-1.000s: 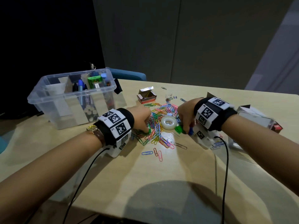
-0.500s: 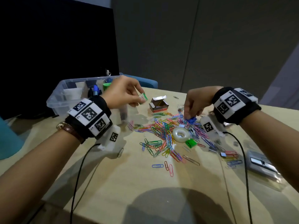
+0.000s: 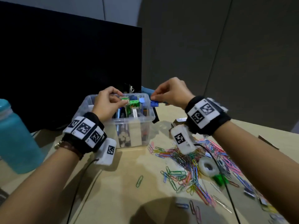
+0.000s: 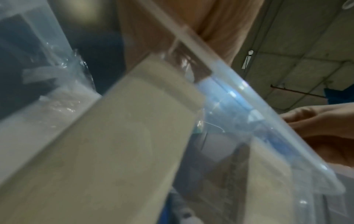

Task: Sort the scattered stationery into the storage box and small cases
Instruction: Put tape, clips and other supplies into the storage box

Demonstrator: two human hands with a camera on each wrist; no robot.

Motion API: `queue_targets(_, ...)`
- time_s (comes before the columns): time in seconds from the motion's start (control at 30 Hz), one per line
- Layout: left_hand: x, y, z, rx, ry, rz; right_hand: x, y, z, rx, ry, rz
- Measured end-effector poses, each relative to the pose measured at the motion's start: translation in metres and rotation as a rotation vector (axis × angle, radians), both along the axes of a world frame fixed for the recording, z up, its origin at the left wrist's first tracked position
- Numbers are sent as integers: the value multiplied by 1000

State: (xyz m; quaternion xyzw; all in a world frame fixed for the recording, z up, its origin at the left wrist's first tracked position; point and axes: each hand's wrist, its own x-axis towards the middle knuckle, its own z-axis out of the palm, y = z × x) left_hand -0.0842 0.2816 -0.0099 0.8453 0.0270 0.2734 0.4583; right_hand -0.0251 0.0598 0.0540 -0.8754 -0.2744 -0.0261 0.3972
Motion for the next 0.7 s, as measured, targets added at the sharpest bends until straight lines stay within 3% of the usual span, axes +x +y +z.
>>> queue_targets(0.13,2,3,-3,29,10,-8,11,38,4,-145,41,23)
queue_targets(0.33,3,5,0,-7,11,-37,19,73,9,-519,-72,22)
queue_targets(0.7,5,9,-4,-41,22,-58,2,94,20,-998,-165,94)
